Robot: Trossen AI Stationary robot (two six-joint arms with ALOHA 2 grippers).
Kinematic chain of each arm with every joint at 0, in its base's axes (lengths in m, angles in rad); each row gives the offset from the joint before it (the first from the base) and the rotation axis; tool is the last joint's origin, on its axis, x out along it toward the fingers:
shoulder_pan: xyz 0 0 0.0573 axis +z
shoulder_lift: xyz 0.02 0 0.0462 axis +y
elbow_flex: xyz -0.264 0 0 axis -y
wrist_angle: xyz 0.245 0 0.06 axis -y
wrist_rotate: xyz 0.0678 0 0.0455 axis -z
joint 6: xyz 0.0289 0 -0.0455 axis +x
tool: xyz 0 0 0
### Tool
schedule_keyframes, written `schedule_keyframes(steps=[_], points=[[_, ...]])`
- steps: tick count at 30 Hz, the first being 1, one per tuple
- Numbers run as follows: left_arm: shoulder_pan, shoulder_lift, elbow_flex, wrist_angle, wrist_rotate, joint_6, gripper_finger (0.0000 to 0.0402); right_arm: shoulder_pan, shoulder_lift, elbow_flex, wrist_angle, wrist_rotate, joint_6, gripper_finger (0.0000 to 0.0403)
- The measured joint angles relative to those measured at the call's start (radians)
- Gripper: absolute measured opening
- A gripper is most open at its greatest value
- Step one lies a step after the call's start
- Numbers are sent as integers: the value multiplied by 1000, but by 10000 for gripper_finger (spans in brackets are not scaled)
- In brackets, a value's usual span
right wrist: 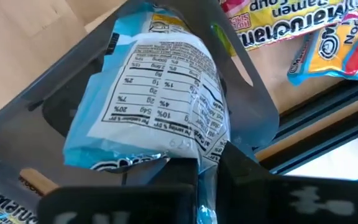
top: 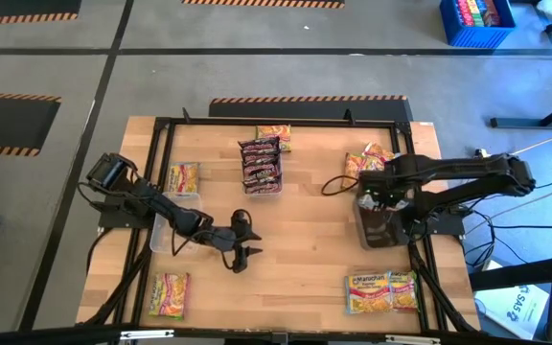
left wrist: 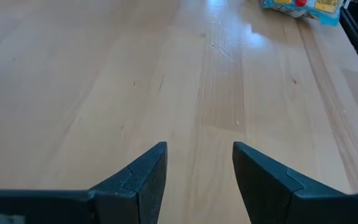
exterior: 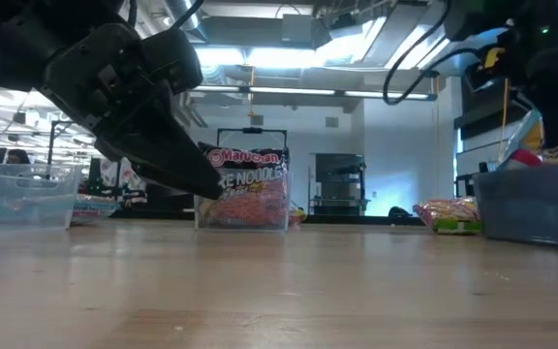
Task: Sort Maruchan noodles
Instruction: Put the blue noodle pack into the black bin
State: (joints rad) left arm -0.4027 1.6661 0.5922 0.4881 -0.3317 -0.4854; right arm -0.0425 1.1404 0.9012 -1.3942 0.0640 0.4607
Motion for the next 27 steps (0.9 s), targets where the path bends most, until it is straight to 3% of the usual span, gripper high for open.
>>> schedule_keyframes(steps=[9, 19, 27], points=[[0, 0, 0, 0, -2, 0, 176, -12, 103, 0, 66, 3, -81, 3], [0, 0, 0, 0, -1, 0, 176, -139, 166, -4, 79, -77, -63, 3], [-3, 0, 0, 1, -1, 6, 176, -223, 164, -111, 124, -111, -128, 3]])
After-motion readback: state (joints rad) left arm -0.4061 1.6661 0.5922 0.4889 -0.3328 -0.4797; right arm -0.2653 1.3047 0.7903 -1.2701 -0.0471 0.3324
